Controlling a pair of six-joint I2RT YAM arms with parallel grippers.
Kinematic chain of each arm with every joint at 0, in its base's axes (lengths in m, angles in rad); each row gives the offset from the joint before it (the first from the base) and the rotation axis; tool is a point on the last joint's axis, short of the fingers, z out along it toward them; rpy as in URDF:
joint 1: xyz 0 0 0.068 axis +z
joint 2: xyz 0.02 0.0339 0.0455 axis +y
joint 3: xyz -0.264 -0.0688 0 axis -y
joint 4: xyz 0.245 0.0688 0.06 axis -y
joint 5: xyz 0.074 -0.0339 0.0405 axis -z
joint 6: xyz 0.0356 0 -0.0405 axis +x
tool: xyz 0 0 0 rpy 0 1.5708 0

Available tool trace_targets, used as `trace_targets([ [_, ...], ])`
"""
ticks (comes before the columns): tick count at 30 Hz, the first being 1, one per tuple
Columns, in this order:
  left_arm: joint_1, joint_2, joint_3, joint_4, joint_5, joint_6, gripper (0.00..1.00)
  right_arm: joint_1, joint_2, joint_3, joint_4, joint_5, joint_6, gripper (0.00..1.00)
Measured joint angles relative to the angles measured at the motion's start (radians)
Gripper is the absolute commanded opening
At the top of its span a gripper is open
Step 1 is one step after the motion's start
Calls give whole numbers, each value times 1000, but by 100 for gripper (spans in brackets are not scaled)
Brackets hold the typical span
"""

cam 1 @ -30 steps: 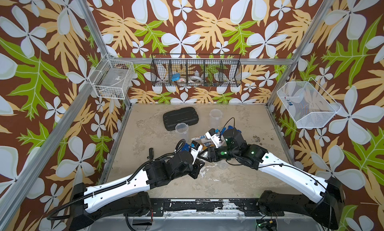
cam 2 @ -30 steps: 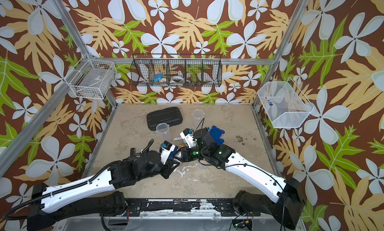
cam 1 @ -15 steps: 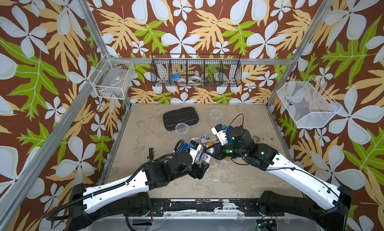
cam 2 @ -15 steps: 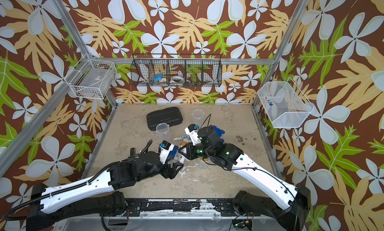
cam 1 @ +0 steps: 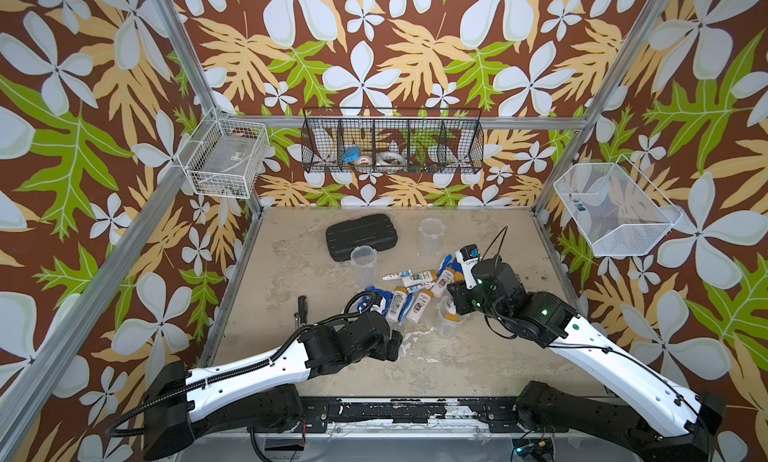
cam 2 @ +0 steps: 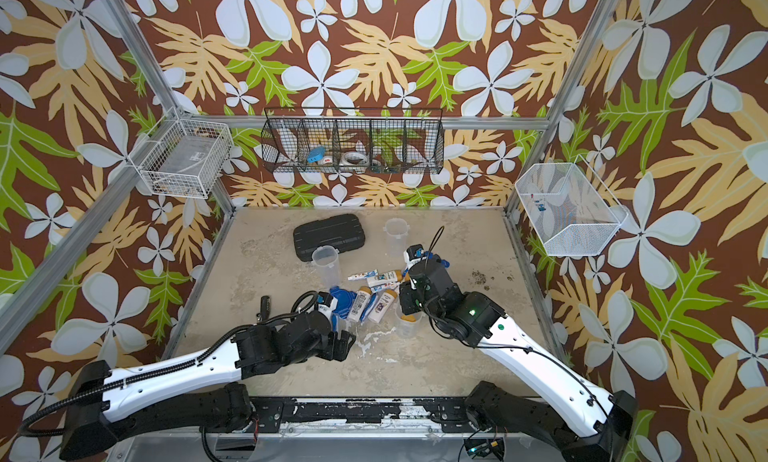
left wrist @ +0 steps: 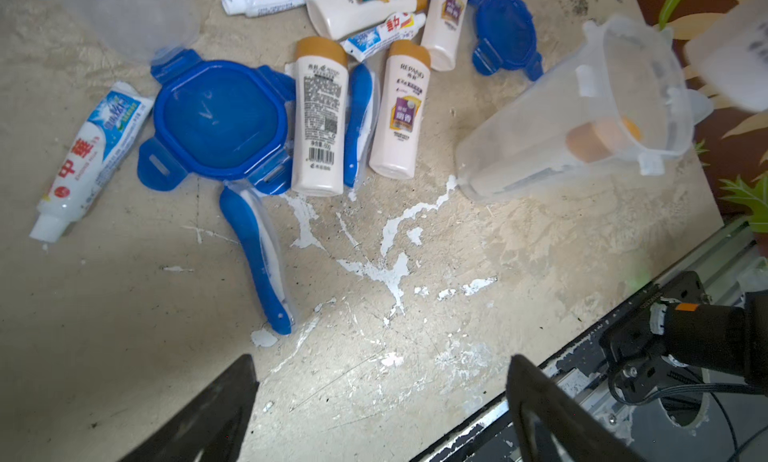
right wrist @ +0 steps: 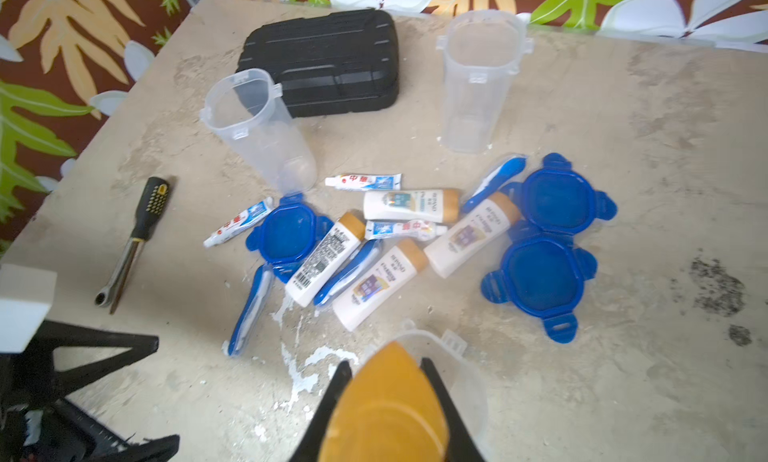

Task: Pack away toiletry kits
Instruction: Place the toiletry item into the container.

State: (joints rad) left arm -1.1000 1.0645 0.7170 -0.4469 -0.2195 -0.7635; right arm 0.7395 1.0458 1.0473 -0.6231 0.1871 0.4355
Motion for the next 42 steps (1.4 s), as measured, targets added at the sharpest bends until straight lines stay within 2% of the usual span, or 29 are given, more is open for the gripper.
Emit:
trace_targets([
  [7, 12, 24, -23, 0, 19, -72, 92, -8, 29, -33, 49, 74, -56, 0],
  [18, 66, 37, -34, 3, 46, -117, 92, -18, 17, -148, 148, 77, -82, 2],
  [28, 219, 113, -69, 18, 98, -142, 86, -18, -27, -272, 221, 69, -111, 9],
  [37, 229, 330, -25, 30, 143, -91, 77, -18, -54, -308, 241, 63, -110, 27],
  [42, 229, 414, 15, 33, 116, -56, 65, -18, -70, -307, 241, 63, -109, 39],
])
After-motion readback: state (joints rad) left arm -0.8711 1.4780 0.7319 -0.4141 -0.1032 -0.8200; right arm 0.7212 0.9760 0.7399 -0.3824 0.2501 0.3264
